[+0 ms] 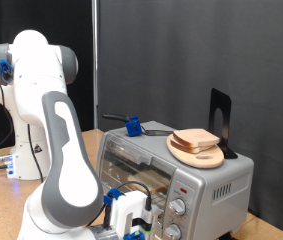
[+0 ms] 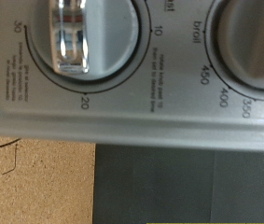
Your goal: Make a piece of toast with the oven
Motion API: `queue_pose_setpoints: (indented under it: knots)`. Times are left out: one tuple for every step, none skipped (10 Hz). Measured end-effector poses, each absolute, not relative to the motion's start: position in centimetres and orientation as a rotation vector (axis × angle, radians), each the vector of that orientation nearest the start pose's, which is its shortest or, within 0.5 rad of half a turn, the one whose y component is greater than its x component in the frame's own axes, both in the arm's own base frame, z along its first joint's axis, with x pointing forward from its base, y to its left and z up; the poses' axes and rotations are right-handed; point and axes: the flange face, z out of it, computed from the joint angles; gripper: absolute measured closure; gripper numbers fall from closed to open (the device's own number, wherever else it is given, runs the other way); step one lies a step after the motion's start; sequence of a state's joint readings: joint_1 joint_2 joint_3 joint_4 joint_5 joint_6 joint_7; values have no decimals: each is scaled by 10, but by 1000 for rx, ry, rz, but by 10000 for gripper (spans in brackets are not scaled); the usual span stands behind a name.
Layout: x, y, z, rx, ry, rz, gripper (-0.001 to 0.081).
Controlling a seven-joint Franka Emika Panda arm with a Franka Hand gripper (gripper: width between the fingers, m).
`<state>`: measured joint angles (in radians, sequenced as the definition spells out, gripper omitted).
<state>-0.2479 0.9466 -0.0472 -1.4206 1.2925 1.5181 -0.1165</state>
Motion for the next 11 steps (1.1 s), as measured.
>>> queue_pose_setpoints:
  knots:
    - [669, -82, 148, -1666, 654, 492, 124]
    - [669, -79, 147, -1667, 651, 494, 124]
    - [668, -75, 147, -1668, 646, 497, 124]
    - [668, -72, 147, -1667, 642, 501, 124]
    - [668, -68, 148, -1665, 638, 504, 124]
    - [668, -66, 148, -1665, 634, 506, 124]
    - [669, -64, 149, -1664, 630, 507, 124]
    - [669, -62, 150, -1663, 627, 507, 124]
    - [669, -61, 152, -1662, 624, 507, 124]
    - [670, -59, 154, -1661, 620, 506, 124]
    - [670, -58, 158, -1660, 616, 505, 124]
